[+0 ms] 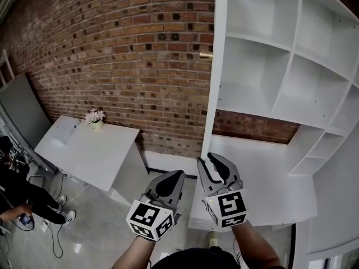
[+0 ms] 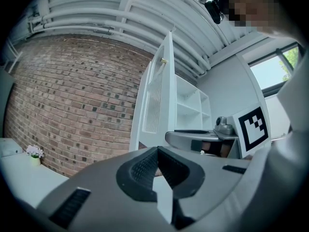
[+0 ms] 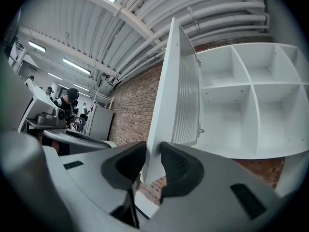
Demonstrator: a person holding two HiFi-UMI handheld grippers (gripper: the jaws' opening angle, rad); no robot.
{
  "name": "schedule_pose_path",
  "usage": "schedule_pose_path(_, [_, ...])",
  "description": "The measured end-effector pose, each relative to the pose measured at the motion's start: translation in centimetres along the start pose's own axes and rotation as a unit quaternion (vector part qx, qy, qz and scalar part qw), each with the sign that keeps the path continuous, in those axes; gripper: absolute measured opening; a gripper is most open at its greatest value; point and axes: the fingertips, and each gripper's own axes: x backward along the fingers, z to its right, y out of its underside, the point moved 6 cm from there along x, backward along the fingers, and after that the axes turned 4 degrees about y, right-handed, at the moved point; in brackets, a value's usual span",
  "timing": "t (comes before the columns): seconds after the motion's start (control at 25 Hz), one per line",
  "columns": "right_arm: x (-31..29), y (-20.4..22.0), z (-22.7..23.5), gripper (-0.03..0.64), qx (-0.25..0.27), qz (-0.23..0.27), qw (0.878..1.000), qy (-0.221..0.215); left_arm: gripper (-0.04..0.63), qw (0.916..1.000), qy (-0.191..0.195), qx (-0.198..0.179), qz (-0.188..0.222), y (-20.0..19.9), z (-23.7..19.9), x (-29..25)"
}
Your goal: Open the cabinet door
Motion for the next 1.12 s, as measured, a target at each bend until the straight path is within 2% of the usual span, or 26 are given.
schedule_pose_path(0.24, [-0.5,-0.2,-0.7,0.097,0.008,0.004,1.000,-0.002,0.006,0.9999,-0.008,0.005,0.003,0.1,-0.8,0.8])
schedule_pose_path(0.56, [0.2,0.2,-0.7,0.083,0.009,0.004,1.000,-0.018,0.006,0.9999,0.002,0.009,0.006,0.5,-0.5,0.2])
schedule_pose_path(1.12, [2.5,1.3,1.7,0.028,-0.036,0.004,0.999,-0.007,0.006,0.9999,0.011,0.005,-0.001,0.6,0.3,-0.7])
